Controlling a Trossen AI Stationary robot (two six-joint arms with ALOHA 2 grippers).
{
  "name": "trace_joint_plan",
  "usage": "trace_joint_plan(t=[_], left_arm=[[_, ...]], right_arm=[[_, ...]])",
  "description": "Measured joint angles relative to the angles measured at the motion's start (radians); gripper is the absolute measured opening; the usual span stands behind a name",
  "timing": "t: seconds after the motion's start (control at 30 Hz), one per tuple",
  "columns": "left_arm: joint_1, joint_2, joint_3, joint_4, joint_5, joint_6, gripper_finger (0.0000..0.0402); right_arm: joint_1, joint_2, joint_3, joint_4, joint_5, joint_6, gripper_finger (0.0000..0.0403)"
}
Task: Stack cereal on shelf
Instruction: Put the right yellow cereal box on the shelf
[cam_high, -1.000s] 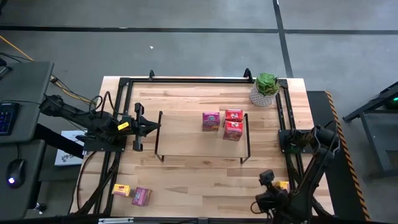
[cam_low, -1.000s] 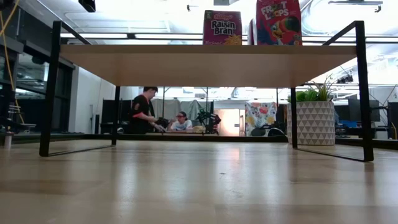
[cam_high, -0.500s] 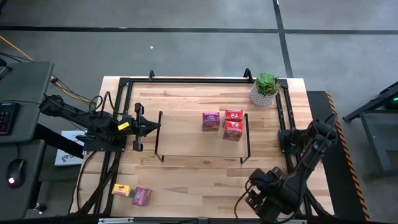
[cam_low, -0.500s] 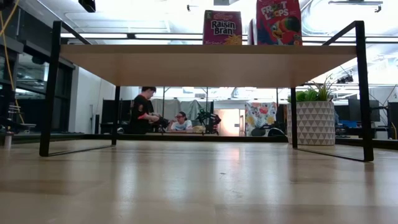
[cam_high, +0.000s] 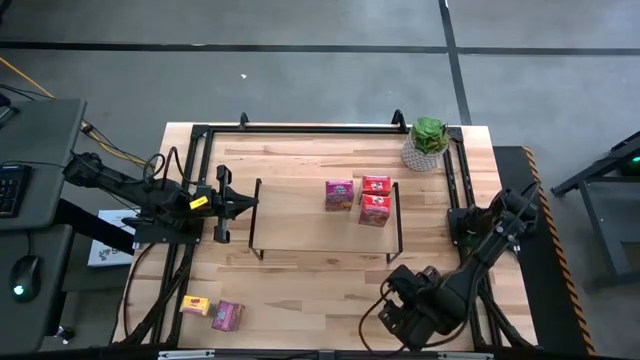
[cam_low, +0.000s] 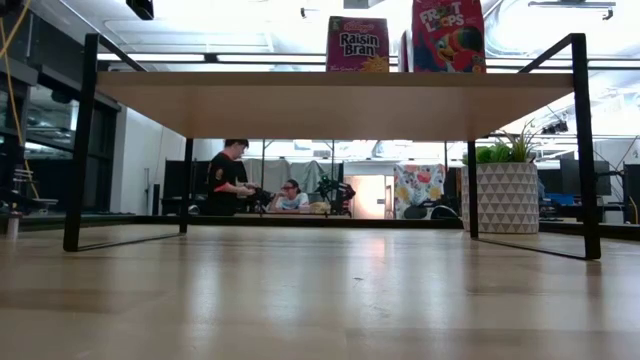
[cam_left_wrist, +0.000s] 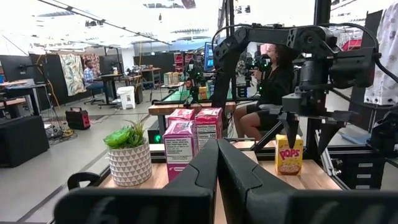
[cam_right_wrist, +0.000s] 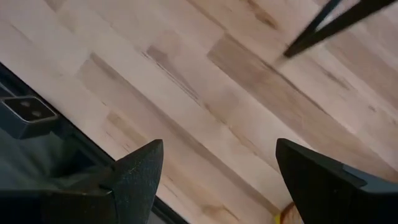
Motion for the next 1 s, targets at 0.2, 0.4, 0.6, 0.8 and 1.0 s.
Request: trace_joint_plan(t=[0.2, 0.4, 0.6, 0.8, 1.0], left_arm=[[0.000, 0.000, 0.000, 0.000, 0.000, 0.000, 0.0000], [0.000, 0.000, 0.000, 0.000, 0.000, 0.000, 0.0000], [0.000, 0.000, 0.000, -0.001, 0.000, 0.000, 0.0000], [0.000, 0.000, 0.000, -0.001, 0.000, 0.000, 0.0000], [0.000, 0.000, 0.000, -0.001, 0.000, 0.001, 0.0000]], right_arm=[[-0.009, 0.000, 0.000, -0.014, -0.113, -0.030, 0.0304], [-0.008, 0.000, 0.000, -0.008, -0.159, 0.026, 0.0304], [0.011, 0.002, 0.000, -0.183, -0.159, 0.138, 0.0304], [0.082, 0.002, 0.001, -0.236, -0.195, 0.290, 0.0304], [0.181, 0.005, -0.022, -0.254, -0.280, 0.562, 0.0304]])
